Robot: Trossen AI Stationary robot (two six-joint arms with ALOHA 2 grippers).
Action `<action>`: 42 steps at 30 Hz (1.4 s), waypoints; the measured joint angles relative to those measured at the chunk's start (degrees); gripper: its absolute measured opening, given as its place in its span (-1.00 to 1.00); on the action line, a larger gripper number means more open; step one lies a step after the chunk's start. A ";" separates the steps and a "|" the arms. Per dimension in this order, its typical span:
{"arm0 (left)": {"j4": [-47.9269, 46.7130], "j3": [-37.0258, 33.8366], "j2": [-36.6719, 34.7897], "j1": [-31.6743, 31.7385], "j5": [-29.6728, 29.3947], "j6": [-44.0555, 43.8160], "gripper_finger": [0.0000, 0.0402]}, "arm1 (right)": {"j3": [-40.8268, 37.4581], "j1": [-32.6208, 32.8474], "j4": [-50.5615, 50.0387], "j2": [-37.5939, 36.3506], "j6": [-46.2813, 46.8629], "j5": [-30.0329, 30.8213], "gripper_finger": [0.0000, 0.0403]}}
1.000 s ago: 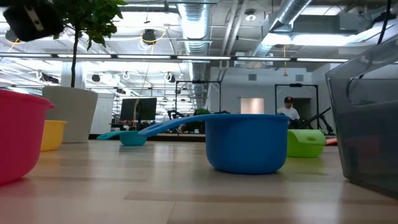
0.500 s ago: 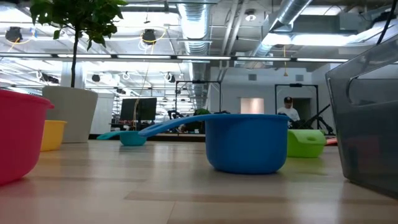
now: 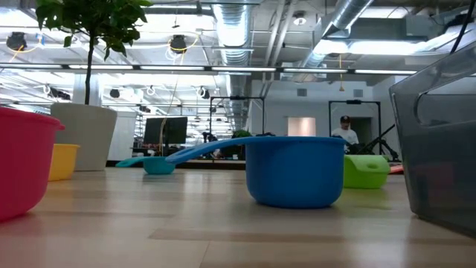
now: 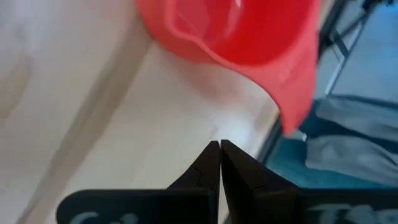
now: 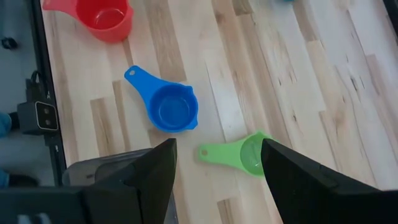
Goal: Nest measuring cups in basket
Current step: Put the red measuring cup into the transparent black bin
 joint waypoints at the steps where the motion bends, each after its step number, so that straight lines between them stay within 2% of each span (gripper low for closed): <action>1: 0.00 0.00 0.28 0.00 -0.67 -0.10 -1.00 | 0.00 0.03 -0.01 0.00 0.00 0.00 0.28; 8: -1.88 5.11 5.12 1.89 -0.82 3.65 -1.00 | 0.00 0.05 -0.23 0.00 -0.01 0.00 0.28; 15: -9.71 10.95 9.41 6.19 -5.22 8.08 -1.00 | 0.00 0.10 -0.19 0.00 -0.01 -0.02 0.28; 25: -9.47 11.21 9.20 15.60 -10.94 16.15 -1.00 | 0.00 1.02 0.30 0.00 2.06 -0.24 0.28; 31: -11.97 11.55 6.64 18.70 -8.59 19.76 -1.00 | 0.00 2.43 1.02 0.00 2.36 -0.26 0.28; 34: -18.46 14.46 2.61 18.67 -8.24 21.65 -1.00 | 0.02 2.70 2.49 0.02 1.16 -0.33 0.28; 37: -30.28 19.38 -1.70 17.19 -6.89 22.23 -1.00 | 0.02 2.70 5.14 0.02 -0.64 -0.44 0.28; 39: -37.65 22.86 -4.25 14.75 -6.32 22.49 -1.00 | 0.02 2.70 8.45 0.02 -3.13 -0.40 0.28; 42: -46.45 26.06 -8.16 9.19 -8.73 23.63 -1.00 | -0.80 1.96 17.34 0.00 -10.20 -0.41 0.28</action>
